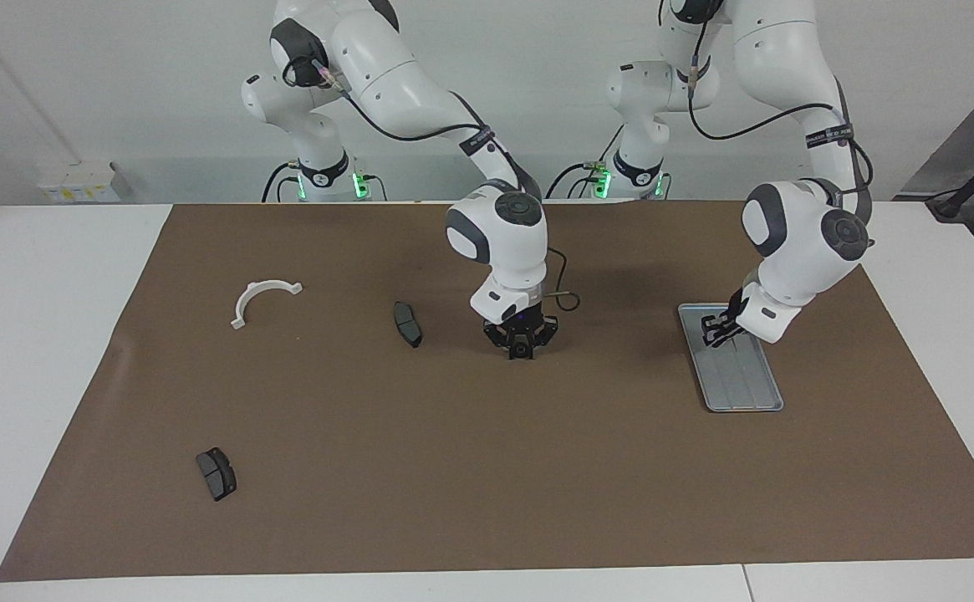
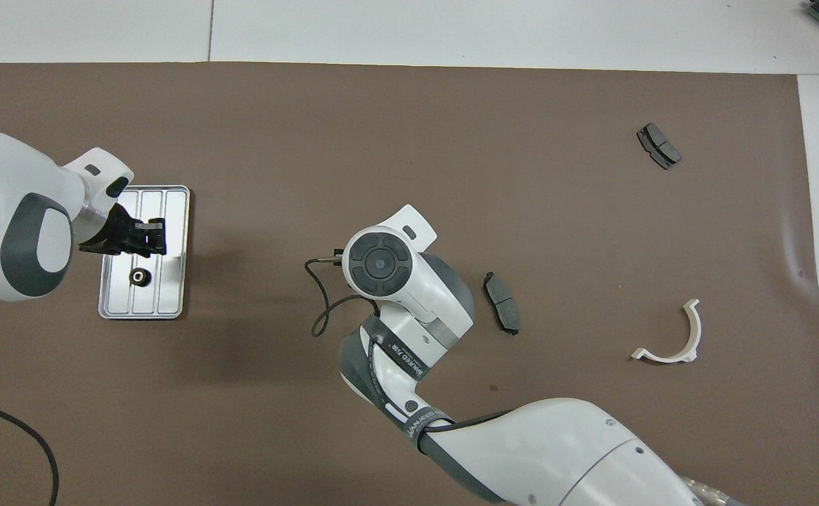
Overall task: Place bearing gear from tray to pile
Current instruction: 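Lift a bearing with the left gripper while the right gripper carries another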
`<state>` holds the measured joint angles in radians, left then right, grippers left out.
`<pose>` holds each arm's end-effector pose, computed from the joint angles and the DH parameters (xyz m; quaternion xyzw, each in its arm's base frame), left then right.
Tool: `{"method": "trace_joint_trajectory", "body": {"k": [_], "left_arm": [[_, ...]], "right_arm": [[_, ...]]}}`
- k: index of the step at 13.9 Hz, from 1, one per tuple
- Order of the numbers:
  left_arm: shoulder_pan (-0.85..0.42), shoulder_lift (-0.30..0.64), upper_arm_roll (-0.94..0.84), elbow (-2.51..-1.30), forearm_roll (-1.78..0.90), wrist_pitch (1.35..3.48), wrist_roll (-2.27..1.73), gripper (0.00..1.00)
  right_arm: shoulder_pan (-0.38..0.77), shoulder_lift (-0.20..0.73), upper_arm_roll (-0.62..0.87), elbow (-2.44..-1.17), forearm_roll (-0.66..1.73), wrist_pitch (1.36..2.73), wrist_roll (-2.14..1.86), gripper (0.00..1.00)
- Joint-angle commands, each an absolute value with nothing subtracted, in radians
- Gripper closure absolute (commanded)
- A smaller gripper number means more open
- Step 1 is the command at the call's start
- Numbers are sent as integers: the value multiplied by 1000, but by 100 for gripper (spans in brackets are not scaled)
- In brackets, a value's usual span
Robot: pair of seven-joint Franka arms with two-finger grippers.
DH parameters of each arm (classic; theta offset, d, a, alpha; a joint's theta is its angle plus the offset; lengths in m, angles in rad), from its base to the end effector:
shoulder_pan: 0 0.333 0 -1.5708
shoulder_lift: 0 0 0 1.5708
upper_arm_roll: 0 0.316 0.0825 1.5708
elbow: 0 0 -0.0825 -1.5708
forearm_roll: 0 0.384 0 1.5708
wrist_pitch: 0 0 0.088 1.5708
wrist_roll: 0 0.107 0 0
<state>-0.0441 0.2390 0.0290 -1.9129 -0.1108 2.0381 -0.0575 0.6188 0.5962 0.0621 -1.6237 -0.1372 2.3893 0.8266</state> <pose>0.5965 -0.0159 0.3627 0.9962 0.0486 -0.0582 0.0424 0.5534 0.4389 0.2918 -0.9952 0.0334 -0.0856 0.0337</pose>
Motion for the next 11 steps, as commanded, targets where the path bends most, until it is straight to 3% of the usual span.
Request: {"method": "trace_joint_trajectory", "body": {"k": [1, 4, 8, 11], "left_arm": [[-38, 225, 26, -1806, -106, 1904, -70, 98], [-60, 213, 12, -1786, -109, 1873, -179, 98], [-191, 209, 11, -1790, -115, 1891, -403, 98], [-293, 209, 11, -1799, -118, 1936, -556, 98]], "right_arm": [[582, 533, 61, -1644, -158, 2350, 833, 93], [496, 393, 63, -1750, -158, 2322, 761, 96], [381, 192, 64, -1998, -155, 2327, 639, 99], [283, 152, 64, -2100, -141, 2351, 487, 99]]}}
